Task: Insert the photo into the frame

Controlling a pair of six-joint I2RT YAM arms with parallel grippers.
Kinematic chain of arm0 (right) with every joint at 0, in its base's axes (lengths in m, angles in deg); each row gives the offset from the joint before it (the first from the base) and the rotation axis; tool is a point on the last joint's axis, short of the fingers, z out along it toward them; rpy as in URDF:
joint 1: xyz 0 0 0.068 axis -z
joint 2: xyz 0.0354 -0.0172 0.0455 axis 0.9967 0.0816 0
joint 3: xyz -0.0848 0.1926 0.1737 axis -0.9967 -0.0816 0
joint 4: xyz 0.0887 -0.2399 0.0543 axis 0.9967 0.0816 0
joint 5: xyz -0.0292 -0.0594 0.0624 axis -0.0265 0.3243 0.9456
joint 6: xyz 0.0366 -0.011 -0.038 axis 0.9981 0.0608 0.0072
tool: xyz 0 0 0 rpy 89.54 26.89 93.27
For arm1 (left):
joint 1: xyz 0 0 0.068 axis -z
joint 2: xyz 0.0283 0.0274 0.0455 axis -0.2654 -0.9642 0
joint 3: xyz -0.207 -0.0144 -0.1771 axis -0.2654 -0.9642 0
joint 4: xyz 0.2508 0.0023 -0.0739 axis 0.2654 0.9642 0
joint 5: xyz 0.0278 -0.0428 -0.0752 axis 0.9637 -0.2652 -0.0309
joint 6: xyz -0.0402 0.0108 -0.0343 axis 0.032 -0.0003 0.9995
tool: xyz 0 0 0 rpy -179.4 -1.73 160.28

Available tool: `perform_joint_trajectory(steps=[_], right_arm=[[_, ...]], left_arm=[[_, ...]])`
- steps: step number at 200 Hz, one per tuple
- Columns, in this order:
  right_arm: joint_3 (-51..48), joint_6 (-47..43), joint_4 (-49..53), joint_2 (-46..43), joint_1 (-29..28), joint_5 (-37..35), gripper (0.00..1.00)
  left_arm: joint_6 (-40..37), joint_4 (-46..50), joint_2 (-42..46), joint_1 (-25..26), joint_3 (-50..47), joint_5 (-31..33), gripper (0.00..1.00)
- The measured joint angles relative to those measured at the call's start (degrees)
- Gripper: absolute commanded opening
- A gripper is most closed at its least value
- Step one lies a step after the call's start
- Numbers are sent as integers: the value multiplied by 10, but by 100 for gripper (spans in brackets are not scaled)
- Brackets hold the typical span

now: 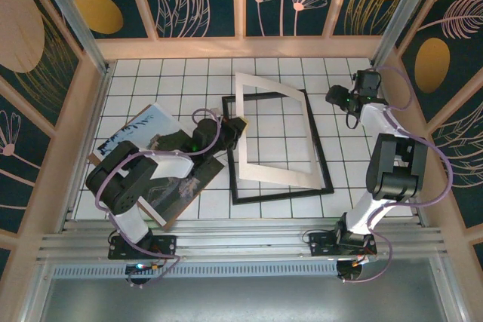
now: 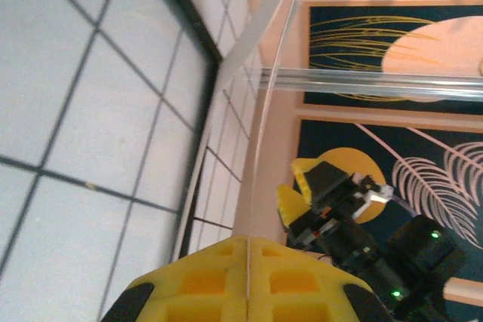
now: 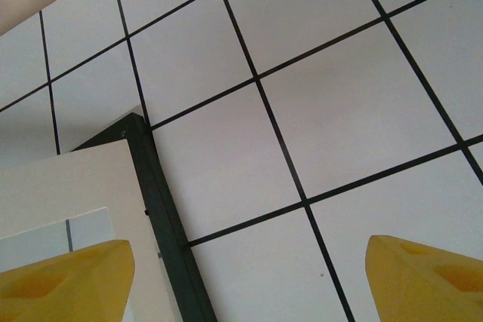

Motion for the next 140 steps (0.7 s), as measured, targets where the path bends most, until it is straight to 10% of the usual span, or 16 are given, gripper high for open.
perform_joint_trajectory(steps=[140], right_arm=[[0,0,0,12,-18,0,81]], left_arm=[[7,61,25,12,-37,69,6]])
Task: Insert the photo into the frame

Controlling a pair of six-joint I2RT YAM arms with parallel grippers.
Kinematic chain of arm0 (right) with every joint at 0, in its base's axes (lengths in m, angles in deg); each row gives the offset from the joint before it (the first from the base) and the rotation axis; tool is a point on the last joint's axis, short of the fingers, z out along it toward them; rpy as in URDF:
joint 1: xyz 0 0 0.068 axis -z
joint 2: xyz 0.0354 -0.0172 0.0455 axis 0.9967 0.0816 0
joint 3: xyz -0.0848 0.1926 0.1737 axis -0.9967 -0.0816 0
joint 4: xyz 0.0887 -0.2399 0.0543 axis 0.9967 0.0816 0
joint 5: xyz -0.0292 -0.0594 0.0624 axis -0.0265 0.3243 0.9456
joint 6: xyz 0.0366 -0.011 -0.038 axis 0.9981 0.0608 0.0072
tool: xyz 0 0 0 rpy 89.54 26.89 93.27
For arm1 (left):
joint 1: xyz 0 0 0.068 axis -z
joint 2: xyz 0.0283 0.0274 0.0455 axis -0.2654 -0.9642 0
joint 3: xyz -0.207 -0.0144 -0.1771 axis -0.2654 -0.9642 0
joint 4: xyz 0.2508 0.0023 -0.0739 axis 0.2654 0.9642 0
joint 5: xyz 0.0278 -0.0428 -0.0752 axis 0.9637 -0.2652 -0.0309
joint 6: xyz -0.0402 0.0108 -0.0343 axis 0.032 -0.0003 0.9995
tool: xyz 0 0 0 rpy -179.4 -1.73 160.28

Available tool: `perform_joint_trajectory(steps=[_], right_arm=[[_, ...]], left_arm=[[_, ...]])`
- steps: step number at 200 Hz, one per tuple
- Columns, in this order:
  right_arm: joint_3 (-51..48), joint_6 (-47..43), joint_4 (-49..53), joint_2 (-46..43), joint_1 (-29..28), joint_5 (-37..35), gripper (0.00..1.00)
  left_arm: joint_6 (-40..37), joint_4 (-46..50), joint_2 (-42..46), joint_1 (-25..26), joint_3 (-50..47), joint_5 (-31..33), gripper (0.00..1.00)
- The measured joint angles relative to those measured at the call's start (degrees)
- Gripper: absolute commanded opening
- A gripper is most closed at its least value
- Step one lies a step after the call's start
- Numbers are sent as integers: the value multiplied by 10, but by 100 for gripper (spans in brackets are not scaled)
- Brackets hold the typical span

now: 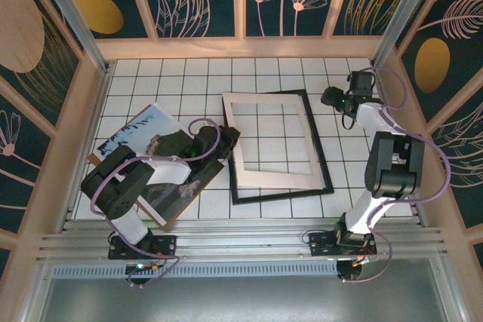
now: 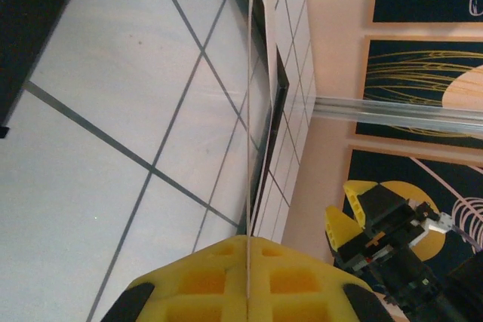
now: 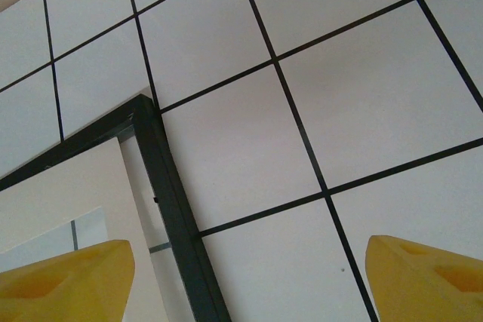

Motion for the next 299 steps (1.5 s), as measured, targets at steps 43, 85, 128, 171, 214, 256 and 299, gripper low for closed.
perform_joint_trajectory(steps=[43,85,128,171,214,256,299], right_arm=[[0,0,0,0,-6,0,81],[0,0,0,2,-13,0,81],[0,0,0,7,-22,0,81],[0,0,0,10,-30,0,81],[0,0,0,18,-38,3,81],[0,0,0,21,-41,6,81],[0,0,0,22,-43,6,81]], left_arm=[[-15,2,-26,1,7,15,15],[-36,15,-51,3,21,14,29],[-73,42,-61,3,52,2,40],[-117,82,-64,3,70,-4,45],[-152,112,-64,3,73,5,38],[-164,119,-64,3,73,25,20],[-166,118,-68,4,76,35,18]])
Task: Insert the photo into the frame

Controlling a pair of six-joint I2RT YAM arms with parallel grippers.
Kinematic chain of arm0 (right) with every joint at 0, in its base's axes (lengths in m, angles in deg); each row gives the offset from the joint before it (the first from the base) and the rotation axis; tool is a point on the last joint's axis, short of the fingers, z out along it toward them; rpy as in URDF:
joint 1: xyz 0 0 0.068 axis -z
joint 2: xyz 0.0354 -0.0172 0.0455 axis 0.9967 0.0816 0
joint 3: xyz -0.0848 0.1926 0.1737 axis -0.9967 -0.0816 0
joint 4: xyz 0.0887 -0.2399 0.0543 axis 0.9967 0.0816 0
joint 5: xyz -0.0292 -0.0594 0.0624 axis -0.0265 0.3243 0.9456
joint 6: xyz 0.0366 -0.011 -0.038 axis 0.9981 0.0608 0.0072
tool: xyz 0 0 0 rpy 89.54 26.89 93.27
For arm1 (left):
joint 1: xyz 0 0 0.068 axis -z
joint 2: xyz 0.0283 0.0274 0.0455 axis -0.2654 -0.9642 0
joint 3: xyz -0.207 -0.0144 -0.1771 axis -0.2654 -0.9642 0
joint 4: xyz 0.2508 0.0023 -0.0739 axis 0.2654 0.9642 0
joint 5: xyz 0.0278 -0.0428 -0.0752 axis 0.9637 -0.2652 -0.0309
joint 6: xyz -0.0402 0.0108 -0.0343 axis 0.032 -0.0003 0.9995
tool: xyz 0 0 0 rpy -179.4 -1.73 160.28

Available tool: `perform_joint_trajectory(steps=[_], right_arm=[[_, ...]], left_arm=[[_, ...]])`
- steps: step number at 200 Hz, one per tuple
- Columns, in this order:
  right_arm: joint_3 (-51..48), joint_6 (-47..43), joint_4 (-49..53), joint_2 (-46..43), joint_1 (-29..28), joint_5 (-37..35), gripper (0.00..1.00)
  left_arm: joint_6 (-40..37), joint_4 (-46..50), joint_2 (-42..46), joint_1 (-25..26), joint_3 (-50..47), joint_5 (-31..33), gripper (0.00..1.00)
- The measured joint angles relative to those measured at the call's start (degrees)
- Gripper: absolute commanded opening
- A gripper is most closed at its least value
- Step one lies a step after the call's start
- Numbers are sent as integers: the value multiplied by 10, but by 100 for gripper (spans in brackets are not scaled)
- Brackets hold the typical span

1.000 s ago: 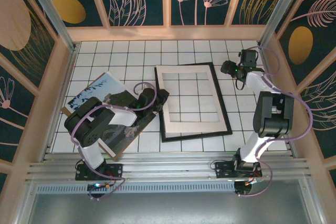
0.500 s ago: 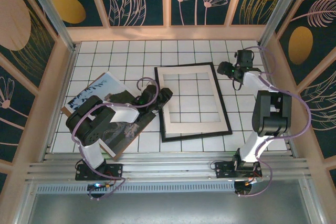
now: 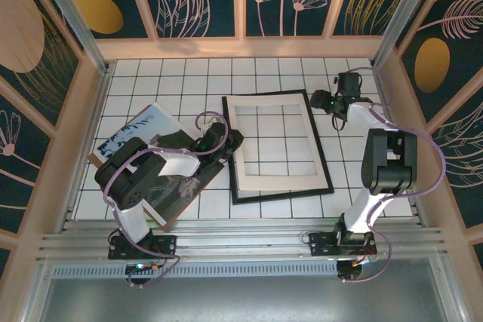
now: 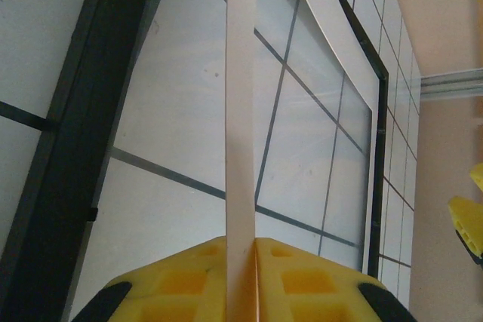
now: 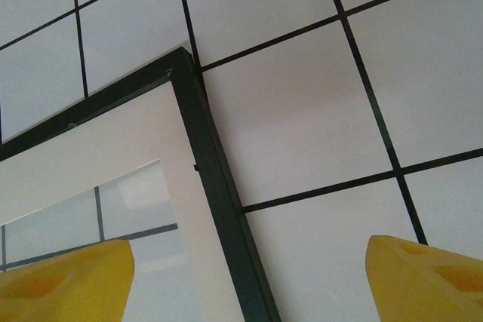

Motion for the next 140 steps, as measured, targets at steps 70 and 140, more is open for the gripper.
perform_joint_trajectory(steps=[70,140], right_arm=[[0,0,0,6,-3,0,81],[0,0,0,6,-3,0,81]], left_arm=[[-1,2,-25,6,11,4,33],[-31,30,-19,7,21,8,56]])
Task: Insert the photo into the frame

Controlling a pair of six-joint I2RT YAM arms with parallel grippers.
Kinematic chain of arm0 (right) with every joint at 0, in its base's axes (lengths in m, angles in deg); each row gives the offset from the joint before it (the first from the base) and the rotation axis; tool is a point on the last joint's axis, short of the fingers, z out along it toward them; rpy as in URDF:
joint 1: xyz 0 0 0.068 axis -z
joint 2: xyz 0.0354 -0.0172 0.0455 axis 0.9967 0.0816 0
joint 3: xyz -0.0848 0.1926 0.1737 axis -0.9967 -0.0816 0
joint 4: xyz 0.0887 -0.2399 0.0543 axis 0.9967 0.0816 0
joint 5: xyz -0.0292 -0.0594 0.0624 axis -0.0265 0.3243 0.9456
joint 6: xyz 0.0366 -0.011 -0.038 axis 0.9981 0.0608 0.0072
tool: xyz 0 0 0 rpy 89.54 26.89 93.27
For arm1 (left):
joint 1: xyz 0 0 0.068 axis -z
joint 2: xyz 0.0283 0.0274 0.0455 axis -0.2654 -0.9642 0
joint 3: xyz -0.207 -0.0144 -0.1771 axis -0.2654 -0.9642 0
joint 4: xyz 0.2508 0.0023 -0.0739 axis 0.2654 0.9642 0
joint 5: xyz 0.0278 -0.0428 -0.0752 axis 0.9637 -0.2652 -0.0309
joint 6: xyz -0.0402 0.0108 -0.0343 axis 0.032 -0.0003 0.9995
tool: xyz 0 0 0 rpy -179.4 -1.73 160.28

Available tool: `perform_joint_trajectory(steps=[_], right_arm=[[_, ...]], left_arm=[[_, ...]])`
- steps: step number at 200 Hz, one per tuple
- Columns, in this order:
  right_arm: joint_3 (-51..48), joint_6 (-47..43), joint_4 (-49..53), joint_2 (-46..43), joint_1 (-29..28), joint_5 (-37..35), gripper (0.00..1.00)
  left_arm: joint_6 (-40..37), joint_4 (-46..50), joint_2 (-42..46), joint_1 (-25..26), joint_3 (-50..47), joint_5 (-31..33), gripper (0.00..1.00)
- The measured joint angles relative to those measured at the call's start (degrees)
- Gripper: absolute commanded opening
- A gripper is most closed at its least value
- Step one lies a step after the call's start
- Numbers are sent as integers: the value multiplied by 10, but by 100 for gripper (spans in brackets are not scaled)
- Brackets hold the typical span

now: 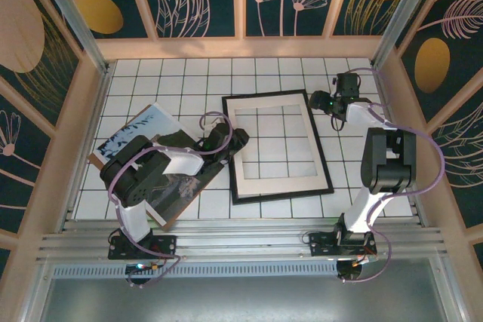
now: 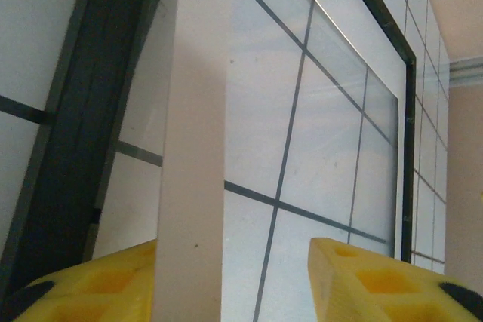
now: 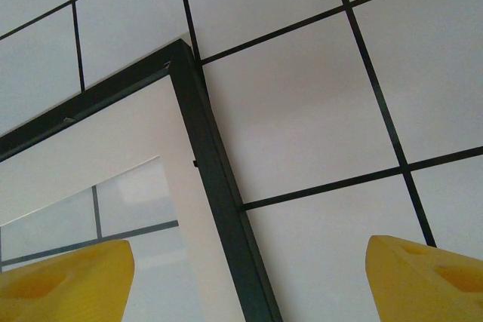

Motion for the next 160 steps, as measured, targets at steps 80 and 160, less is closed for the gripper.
perform_joint_trajectory(steps=[80,160], right_arm=[[0,0,0,0,-6,0,81],[0,0,0,0,-9,0,81]], left_arm=[[-52,64,5,1,34,-33,67],[-108,116,5,5,61,-35,77]])
